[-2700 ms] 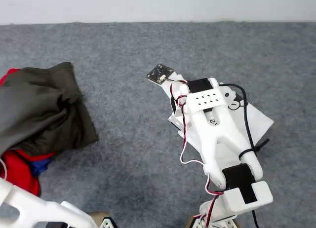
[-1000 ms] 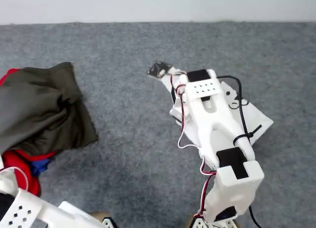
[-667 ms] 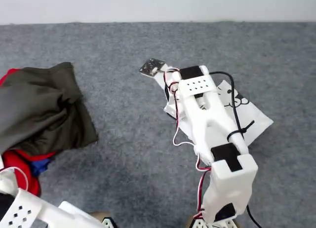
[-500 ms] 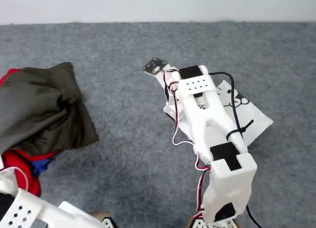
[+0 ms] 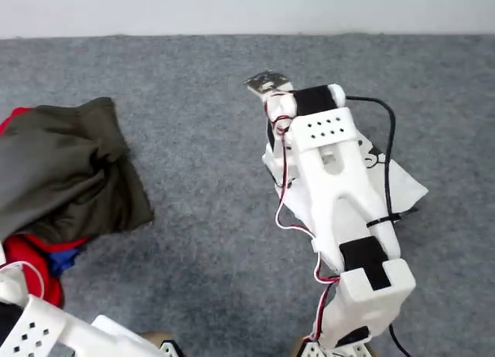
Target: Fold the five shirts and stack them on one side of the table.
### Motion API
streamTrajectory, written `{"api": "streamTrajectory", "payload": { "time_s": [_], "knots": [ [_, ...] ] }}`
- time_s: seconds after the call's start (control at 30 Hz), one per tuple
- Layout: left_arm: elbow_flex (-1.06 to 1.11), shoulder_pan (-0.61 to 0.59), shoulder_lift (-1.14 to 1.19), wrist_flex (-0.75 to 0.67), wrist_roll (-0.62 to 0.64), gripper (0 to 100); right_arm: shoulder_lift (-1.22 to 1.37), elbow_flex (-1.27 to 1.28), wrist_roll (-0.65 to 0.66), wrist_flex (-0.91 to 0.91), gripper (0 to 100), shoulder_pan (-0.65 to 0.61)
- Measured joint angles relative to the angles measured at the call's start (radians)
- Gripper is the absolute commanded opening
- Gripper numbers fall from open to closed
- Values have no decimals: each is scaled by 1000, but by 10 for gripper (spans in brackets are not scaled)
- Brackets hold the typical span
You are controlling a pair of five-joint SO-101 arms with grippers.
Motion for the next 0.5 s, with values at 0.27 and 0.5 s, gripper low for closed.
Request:
{"api": "streamTrajectory", "payload": {
  "time_s": [0.27,0.5],
  "knots": [
    [0,0,0,0,0,15,-186,21,-379,0,129,83],
    [0,0,0,0,0,15,-226,77,-638,-8,437,207]
  ]
}}
